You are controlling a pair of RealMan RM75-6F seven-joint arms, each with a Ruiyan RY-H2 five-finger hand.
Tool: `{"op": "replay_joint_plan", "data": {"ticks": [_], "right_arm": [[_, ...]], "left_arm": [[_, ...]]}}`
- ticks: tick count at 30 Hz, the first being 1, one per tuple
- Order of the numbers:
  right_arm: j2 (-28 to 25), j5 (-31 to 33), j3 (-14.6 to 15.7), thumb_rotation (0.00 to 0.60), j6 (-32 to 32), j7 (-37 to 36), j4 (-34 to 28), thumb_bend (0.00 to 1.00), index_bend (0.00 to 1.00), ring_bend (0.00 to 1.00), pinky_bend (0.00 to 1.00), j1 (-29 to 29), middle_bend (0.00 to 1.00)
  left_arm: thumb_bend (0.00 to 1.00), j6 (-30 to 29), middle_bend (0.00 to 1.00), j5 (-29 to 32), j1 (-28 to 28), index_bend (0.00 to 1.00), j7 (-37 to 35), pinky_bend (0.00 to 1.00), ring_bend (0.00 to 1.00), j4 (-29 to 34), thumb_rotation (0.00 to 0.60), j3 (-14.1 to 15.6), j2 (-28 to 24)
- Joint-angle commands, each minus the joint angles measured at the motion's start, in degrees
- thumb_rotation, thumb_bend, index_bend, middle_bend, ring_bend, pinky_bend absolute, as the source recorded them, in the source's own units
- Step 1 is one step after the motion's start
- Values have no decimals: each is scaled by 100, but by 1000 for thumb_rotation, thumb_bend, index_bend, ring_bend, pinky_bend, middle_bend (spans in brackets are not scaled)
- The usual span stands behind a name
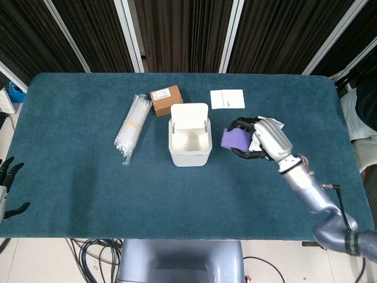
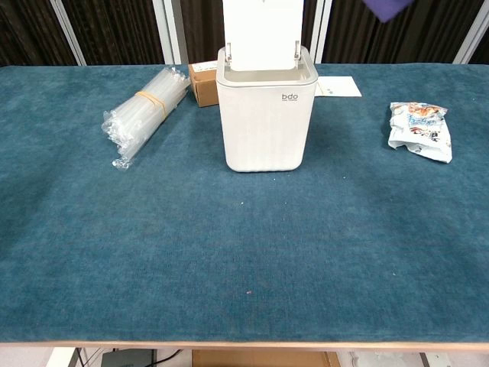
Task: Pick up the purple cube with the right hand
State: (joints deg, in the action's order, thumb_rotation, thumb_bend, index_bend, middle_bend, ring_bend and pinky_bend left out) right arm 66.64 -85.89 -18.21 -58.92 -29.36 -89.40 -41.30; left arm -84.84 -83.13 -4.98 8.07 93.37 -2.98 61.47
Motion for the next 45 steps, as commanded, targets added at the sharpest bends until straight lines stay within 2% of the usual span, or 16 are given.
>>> {"op": "replay_joint_plan", "data": {"ticks": [1, 8, 11, 14, 16, 18, 21, 25, 30, 33, 35, 38, 40, 43, 45], "right_arm": [[312, 524, -239, 600, 743, 575, 219, 451, 579, 576, 502, -600, 579], [672, 1063, -339, 600, 1388, 1260, 325, 449, 579, 572, 502, -1232, 575], [788, 1224, -339, 600, 1575, 1484, 394, 412, 563, 552, 501, -1431, 543], [829, 1383, -312, 600, 1749, 1703, 426, 304, 423, 445, 470, -1566, 428], [784, 1505, -263, 600, 1929, 1809, 398, 210, 251, 283, 418, -1625, 264], [615, 1714, -150, 600, 2363, 1945, 328, 143, 128, 173, 388, -1730, 143], [496, 2012, -68, 600, 2739, 2070, 331, 39, 21, 76, 326, -1859, 26], [479, 2420, -22, 600, 2812, 2273, 351, 0, 0, 50, 295, -1966, 0], [345, 2714, -39, 600, 2482, 2499, 162, 0, 0, 65, 294, -1921, 2], [-113, 2687, -2, 600, 2199, 2601, -247, 4, 5, 115, 291, -1668, 45], [-585, 2547, 87, 600, 1884, 2593, -697, 18, 8, 125, 280, -1295, 65], [-1440, 2008, 360, 600, 1366, 2199, -1444, 33, 8, 125, 266, -440, 88], [-1906, 1532, 613, 600, 1080, 1765, -1706, 32, 8, 125, 262, 126, 91], [-2256, 922, 1035, 600, 523, 1354, -1660, 42, 8, 125, 262, 871, 91], [-2211, 543, 1337, 600, -120, 1336, -1316, 56, 8, 123, 262, 1421, 90]], "left_arm": [[64, -8, 130, -7, 3, 202, -15, 0, 0, -1, 600, -1, -5], [64, 5, 130, 20, -6, 202, -45, 0, 0, -16, 600, -21, 1], [64, 29, 130, 6, -17, 202, -45, 0, 0, -13, 600, -11, 4], [64, 20, 130, -1, -17, 202, -73, 0, 0, -14, 600, -14, 1], [64, 2, 131, 6, -9, 202, -98, 0, 0, -15, 600, -23, -3], [64, -14, 132, 20, 2, 202, -120, 0, 0, -13, 600, -31, -14], [64, -7, 132, 35, 18, 202, -105, 0, 0, 8, 600, -16, -40], [65, -8, 132, 42, 24, 203, -65, 0, 0, 54, 600, -12, -63], [65, 1, 132, 84, 22, 204, -34, 0, 0, 53, 600, -28, -55], [65, 7, 132, 74, 20, 204, -55, 0, 0, 61, 600, -24, -63], [65, 8, 132, 66, 21, 204, -63, 0, 0, 59, 600, -19, -71], [65, 14, 132, 66, 20, 204, -69, 0, 0, 64, 600, -18, -75], [66, 6, 132, 53, 23, 204, -78, 0, 0, 71, 600, -15, -85], [66, -19, 132, 40, 31, 204, -72, 0, 0, 76, 600, -16, -91], [65, -38, 132, 46, 37, 204, -48, 0, 0, 71, 600, -23, -78]]}}
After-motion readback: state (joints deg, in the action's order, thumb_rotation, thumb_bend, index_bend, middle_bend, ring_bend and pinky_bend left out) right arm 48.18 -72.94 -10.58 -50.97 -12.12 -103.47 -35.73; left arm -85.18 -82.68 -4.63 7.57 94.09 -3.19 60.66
